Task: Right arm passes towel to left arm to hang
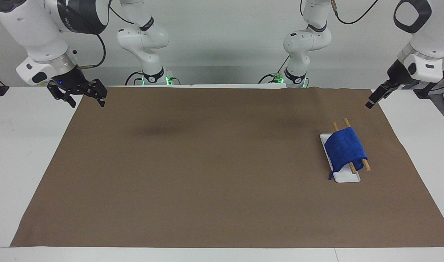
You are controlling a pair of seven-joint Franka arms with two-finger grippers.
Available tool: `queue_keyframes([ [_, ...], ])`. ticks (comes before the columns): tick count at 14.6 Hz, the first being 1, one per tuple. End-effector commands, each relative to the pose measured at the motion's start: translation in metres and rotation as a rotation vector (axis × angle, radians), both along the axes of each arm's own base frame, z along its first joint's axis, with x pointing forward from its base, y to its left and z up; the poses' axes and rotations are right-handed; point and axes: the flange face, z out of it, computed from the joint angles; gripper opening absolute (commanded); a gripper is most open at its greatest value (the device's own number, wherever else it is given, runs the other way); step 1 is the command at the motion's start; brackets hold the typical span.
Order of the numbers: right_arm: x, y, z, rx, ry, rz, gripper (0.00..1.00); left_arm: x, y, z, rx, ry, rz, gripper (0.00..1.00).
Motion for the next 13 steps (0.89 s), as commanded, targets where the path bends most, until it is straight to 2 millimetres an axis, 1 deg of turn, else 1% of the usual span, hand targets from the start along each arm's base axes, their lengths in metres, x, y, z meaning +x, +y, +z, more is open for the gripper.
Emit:
queue_keyframes([
  [1, -0.003, 0.002, 0.003, 0.003, 0.001, 0.009, 0.99, -0.001, -0.023, 0.020, 0.020, 0.076, -0.134, 1.00],
  [3, -0.004, 0.001, 0.002, 0.003, 0.004, 0.009, 0.99, 0.003, -0.028, 0.017, 0.004, 0.089, -0.153, 1.00],
  [5, -0.004, 0.001, 0.002, 0.003, 0.004, 0.007, 0.99, 0.002, -0.041, 0.017, 0.000, 0.066, -0.188, 1.00],
  [13, -0.005, 0.001, 0.002, 0.004, 0.010, 0.009, 0.99, 0.006, -0.044, 0.017, -0.001, 0.041, -0.206, 1.00],
])
